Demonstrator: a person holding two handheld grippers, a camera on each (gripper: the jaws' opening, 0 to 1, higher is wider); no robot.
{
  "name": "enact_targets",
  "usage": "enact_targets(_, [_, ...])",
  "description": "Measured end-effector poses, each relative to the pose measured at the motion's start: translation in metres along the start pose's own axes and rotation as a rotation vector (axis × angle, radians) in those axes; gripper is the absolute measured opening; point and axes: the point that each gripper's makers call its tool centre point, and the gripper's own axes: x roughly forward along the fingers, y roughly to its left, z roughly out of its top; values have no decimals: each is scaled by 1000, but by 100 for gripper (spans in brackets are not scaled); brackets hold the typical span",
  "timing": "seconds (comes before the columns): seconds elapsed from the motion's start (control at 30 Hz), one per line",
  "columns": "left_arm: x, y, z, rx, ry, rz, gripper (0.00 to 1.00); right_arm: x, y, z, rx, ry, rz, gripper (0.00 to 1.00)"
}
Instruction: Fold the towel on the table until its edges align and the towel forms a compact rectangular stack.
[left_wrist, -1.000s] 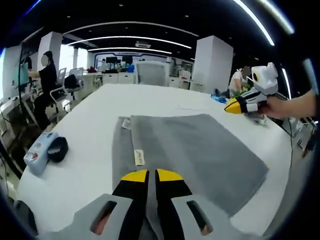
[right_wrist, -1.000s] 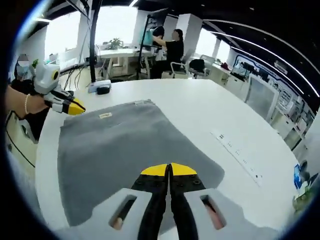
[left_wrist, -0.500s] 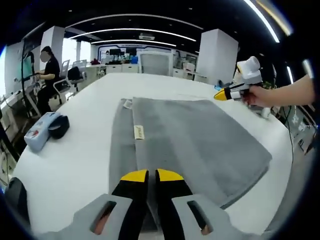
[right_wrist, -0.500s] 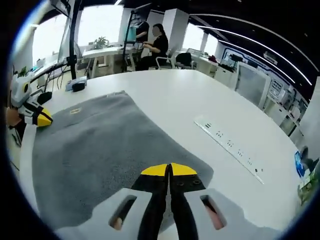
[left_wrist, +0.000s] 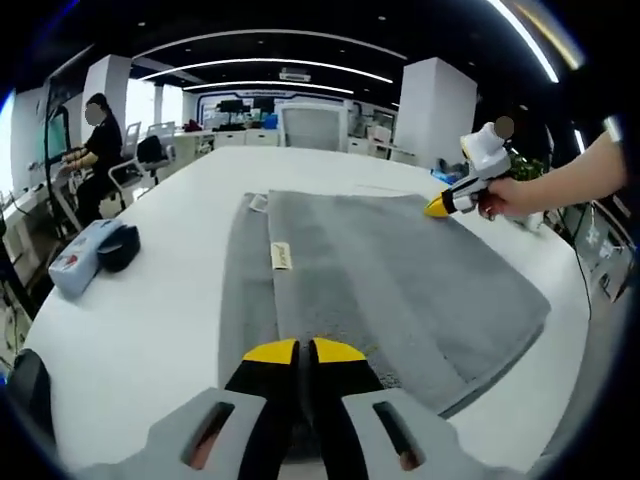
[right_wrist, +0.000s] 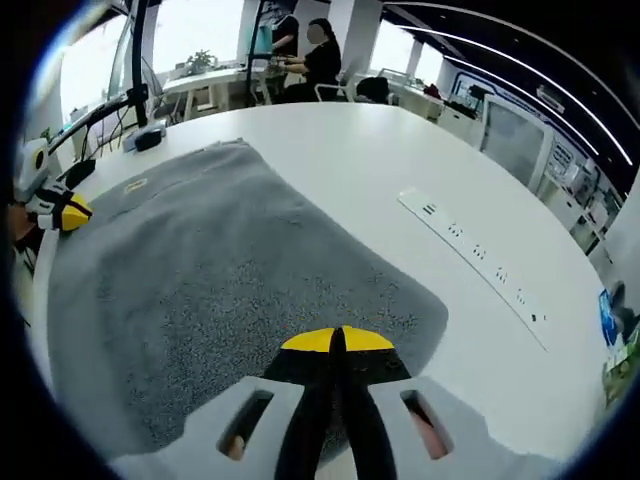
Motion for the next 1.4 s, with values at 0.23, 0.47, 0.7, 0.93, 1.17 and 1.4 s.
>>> enact_targets(0.23, [1,-1,0,27,32,11,3,-1,0,1,-39,4,-2,0])
enact_targets(0.47, [0,-1,0,74,48,20,2,-3,-2,-2,55,10,-13,0])
enact_targets(0.7, [-2,-4,3,77,107,-3,2,-10,0,-11,-16,57,-60,0])
enact_targets(0.93, [4,-3,7,91,132,-9,2,-21,-1,-26,25,84,-80,0])
enact_targets(1.17, [11,-2,13,103,157,-9,2,-33,1,-40,32,123,-93,0])
enact_targets(1.4, [24,2,21,121,169,-11,2,-48,8,-56,93,139,-87,0])
